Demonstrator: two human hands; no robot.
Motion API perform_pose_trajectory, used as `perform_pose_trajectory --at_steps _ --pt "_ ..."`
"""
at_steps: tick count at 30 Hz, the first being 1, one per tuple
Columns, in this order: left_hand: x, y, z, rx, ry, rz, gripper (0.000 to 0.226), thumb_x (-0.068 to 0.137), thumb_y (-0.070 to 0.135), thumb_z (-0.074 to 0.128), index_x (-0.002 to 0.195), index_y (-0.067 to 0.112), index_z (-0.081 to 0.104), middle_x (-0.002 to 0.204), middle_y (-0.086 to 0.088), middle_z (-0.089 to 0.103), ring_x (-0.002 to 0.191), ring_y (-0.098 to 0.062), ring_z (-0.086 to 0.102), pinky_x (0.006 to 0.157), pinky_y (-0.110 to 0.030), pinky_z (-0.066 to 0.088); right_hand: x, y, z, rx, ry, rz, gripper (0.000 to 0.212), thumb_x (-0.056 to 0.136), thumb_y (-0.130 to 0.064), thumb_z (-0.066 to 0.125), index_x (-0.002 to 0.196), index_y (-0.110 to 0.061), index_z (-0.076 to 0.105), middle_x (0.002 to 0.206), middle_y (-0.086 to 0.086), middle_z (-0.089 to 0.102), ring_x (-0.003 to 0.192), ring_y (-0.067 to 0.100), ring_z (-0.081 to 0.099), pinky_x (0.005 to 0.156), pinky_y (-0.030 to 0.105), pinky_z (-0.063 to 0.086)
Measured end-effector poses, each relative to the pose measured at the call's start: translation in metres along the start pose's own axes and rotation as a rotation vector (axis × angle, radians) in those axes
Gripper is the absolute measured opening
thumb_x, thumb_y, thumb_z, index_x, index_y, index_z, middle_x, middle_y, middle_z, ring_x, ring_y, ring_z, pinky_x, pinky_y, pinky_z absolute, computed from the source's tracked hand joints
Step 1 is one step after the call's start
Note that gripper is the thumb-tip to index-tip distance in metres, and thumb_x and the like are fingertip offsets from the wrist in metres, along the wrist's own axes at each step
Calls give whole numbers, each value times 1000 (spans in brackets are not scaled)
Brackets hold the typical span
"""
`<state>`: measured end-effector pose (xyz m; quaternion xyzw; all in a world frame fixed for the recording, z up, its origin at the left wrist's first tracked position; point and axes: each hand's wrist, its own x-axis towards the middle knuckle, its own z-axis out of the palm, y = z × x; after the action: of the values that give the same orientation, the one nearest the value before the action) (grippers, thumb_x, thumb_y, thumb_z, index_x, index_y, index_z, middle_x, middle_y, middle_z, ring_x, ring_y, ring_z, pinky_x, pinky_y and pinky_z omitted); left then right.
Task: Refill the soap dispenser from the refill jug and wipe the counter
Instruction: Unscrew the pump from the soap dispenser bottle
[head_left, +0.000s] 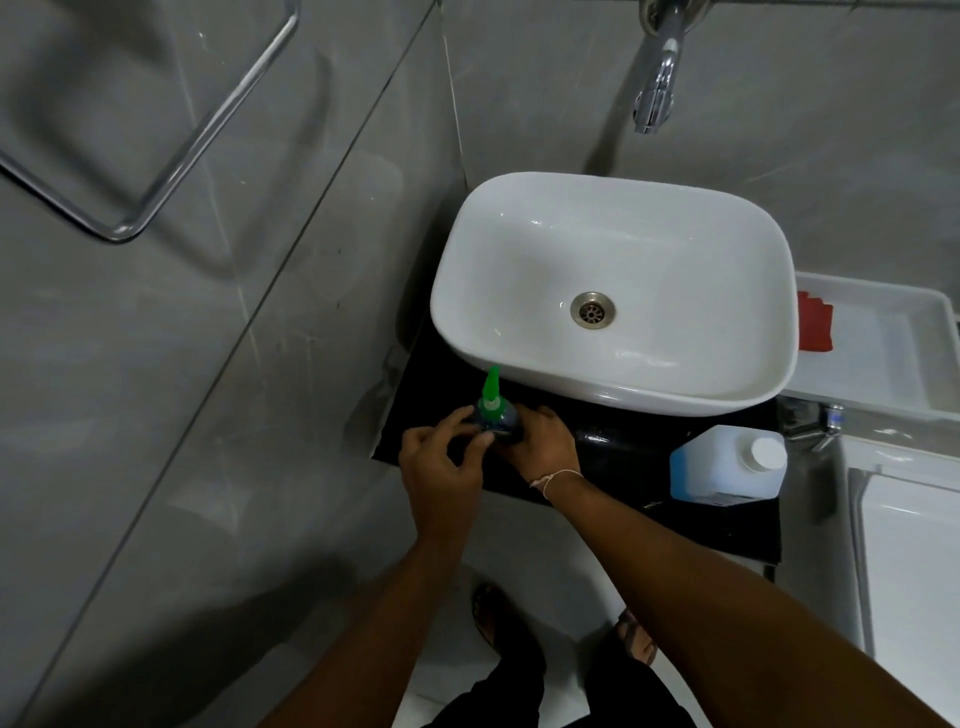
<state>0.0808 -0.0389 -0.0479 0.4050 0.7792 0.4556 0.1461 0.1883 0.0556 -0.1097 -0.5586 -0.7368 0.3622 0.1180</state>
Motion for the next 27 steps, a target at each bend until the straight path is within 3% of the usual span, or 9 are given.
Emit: perform_pose_trajectory --at_steps 3,6,9,13,15,17,20,24,27 --pt "18 6 1 43 -165 108 55 80 17 78 132 10 62 114 -10 64 109 -21 51 96 -31 44 2 1 -3 4 -18 -18 45 72 -45 69 114 -29 64 97 10 69 97 29 60 72 30 47" --pt "35 12 8 66 -280 134 51 75 4 82 124 7 68 116 -16 60 111 -28 57 96 -34 48 2 3 -4 21 -23 -29 48 71 -47 71 115 -30 64 97 10 69 96 28 59 72 30 46" --pt "41 13 7 88 -233 56 45 65 20 91 106 11 75 99 -5 56 93 -22 59 82 -32 51 1 4 -3 14 -41 -32 52 70 -49 72 119 -31 62 100 10 69 99 26 57 75 30 47" --pt "42 7 2 111 -280 141 61 64 34 89 116 9 69 110 -6 62 108 -22 50 89 -29 41 -1 6 -3 17 -45 -27 53 70 -52 70 119 -34 61 100 10 67 99 27 58 77 29 47" --pt "41 4 1 126 -347 193 57 71 32 78 121 7 69 118 -12 63 114 -29 50 97 -37 44 -1 5 -4 12 -37 -22 55 68 -55 70 119 -36 61 97 10 66 97 28 60 78 30 49" --pt "43 2 2 135 -337 188 48 72 28 80 112 4 72 114 -14 65 111 -34 54 95 -45 48 -1 5 -4 -1 -38 -29 56 68 -57 69 119 -36 60 97 10 67 98 27 60 80 32 52" --pt "49 2 1 113 -281 135 46 62 27 92 95 7 69 102 -9 65 99 -30 59 85 -43 49 -1 6 -3 -13 -42 -24 58 67 -57 69 120 -36 60 99 9 67 99 27 59 81 35 53" --pt "51 3 -1 57 -387 192 50 69 26 86 115 15 71 115 -4 66 112 -26 56 97 -40 48 -1 10 -3 -17 -43 -21 57 67 -59 70 118 -36 60 98 7 68 96 26 59 79 34 52" --pt "54 8 1 56 -371 173 42 64 22 91 100 11 71 103 -5 68 102 -27 60 88 -46 51 -1 12 -3 -13 -28 -17 54 66 -58 72 115 -36 61 95 8 67 95 25 58 75 32 50"
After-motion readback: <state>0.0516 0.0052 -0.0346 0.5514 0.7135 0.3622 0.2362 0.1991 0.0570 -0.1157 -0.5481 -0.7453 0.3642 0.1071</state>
